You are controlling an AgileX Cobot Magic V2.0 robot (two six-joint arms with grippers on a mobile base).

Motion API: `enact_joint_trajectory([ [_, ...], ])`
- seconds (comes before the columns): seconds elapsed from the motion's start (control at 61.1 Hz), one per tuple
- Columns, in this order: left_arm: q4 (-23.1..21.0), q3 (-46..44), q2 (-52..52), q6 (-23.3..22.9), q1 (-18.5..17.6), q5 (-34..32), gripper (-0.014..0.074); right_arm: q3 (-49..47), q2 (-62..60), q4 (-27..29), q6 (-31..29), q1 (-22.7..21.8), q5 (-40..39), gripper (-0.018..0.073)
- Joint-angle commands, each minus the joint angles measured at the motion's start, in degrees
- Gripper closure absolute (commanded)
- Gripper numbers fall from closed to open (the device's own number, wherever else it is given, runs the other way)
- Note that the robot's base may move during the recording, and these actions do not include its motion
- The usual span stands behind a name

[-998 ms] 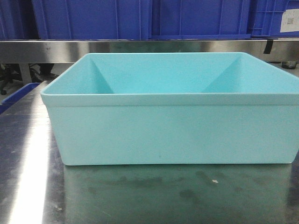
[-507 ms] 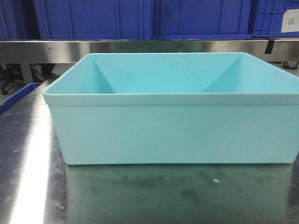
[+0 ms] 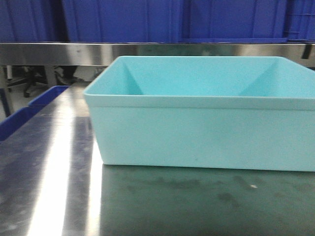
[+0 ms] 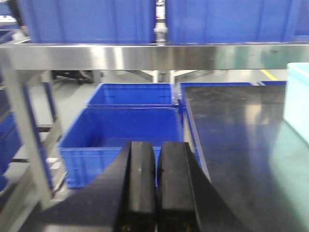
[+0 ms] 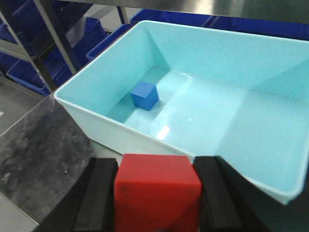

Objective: Pick red cube and place on left shelf
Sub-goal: 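Drive the base away from the table, holding the red cube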

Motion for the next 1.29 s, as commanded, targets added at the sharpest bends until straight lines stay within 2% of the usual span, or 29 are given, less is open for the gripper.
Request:
enact_joint_trajectory([
  [0.0,-0.3,1.3,-0.9,0.0,0.0,-4.9,0.0495,-1.7,0.1,-1.1,-0.4,0.0,-4.8,0.0366],
  [1.276,-0.3,1.3,-0.9,0.0,0.0,-4.9,0.0495,-1.7,0.2,-1.1,-0.4,0.0,-4.8,0.0366],
])
